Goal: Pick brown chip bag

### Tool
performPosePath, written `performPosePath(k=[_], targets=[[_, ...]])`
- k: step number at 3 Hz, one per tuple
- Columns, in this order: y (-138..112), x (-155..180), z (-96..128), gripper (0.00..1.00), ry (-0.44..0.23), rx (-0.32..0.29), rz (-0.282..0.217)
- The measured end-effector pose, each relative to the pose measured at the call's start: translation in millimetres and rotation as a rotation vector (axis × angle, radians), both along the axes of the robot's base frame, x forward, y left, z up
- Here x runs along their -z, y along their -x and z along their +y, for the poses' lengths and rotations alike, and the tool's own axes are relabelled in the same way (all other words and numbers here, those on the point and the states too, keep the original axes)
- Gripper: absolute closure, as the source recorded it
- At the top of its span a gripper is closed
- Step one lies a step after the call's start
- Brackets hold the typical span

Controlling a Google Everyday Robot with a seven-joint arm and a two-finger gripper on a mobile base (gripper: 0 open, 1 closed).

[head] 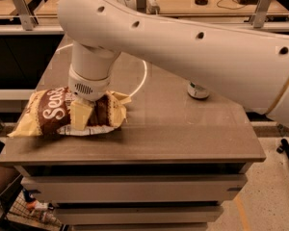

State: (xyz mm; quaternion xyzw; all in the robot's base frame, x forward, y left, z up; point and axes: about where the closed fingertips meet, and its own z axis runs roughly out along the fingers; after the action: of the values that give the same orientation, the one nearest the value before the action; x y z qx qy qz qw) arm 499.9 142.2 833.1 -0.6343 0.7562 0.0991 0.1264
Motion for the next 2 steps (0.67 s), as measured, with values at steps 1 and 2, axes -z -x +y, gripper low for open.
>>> performPosePath(k=[1, 2], targets=[[0, -1, 0, 1.0, 0.0, 0.0, 0.0], [1, -24, -3, 1.0, -0.017, -0.015, -0.026]])
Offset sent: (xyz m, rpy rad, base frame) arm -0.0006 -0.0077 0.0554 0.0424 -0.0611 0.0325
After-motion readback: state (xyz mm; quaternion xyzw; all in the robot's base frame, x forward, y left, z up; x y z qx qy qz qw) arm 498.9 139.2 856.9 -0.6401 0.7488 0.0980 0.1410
